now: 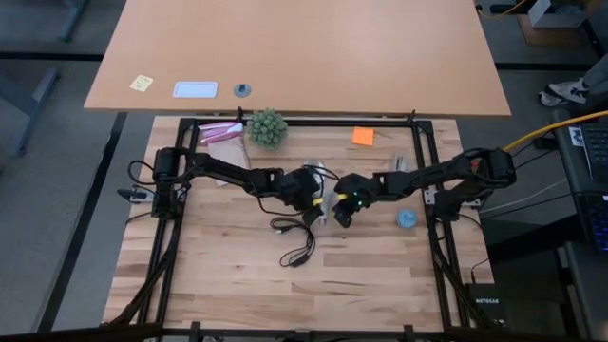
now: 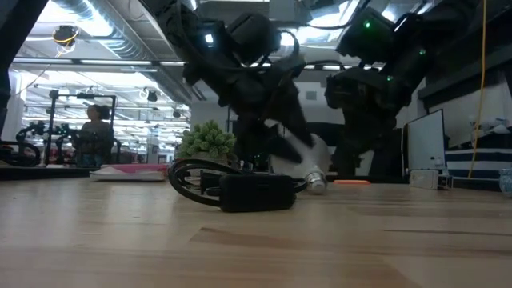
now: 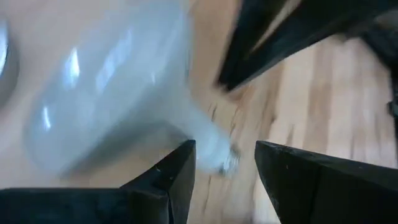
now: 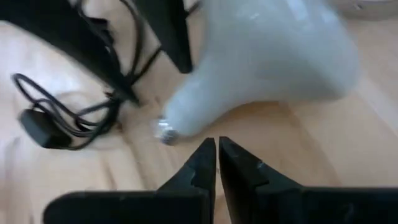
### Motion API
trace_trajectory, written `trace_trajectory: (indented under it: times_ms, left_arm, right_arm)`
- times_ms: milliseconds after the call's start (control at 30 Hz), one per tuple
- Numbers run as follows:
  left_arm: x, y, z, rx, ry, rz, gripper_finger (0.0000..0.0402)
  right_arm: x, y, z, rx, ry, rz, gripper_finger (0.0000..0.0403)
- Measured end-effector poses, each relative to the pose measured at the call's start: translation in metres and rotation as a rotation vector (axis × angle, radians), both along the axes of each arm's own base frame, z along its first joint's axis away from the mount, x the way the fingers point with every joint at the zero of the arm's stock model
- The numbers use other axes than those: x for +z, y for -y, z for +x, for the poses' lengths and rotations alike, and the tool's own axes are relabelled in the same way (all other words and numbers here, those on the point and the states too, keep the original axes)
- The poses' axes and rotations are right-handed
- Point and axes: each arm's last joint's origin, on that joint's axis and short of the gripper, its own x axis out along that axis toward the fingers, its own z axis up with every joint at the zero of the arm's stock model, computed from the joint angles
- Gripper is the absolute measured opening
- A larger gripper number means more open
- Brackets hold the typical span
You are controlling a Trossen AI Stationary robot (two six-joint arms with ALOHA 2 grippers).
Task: Screw lightbulb
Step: Insert the lightbulb into the lamp
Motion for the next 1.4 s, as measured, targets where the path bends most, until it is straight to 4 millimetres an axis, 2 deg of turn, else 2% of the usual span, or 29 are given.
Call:
trace_trajectory:
  times_ms: [100, 300, 600, 767, 900, 1167, 1400]
  left_arm:
    - [-0.007, 0.000, -0.006, 0.024, -0.088, -0.011, 0.0156]
    - [-0.008, -0.002, -0.007, 0.124, -0.114, 0.007, 0.0156]
    - [-0.008, -0.003, -0.008, 0.158, -0.122, 0.026, 0.0156]
    - [-0.006, -0.003, -0.004, 0.191, -0.080, -0.008, 0.0156]
    - [-0.004, -0.003, -0.002, 0.214, -0.049, -0.016, 0.0156]
    - [-0.011, 0.000, -0.004, 0.263, -0.083, 0.084, 0.0157]
    - [-0.016, 0.000, -0.002, 0.245, -0.083, 0.102, 0.0190]
  right_arm:
    - [0.002, -0.004, 0.002, 0.015, 0.029, -0.003, 0.0026]
    - [0.002, -0.002, 0.004, -0.014, 0.043, -0.037, 0.0026]
    - [-0.029, -0.001, 0.014, -0.038, -0.012, -0.018, 0.0026]
    - [-0.042, -0.004, 0.026, -0.004, 0.049, 0.017, 0.0026]
    - [-0.046, -0.007, 0.033, 0.011, 0.090, 0.030, 0.0026]
    - [-0.049, -0.005, 0.042, -0.009, 0.099, -0.001, 0.0026]
    - [-0.052, -0.005, 0.045, 0.003, 0.106, -0.009, 0.0026]
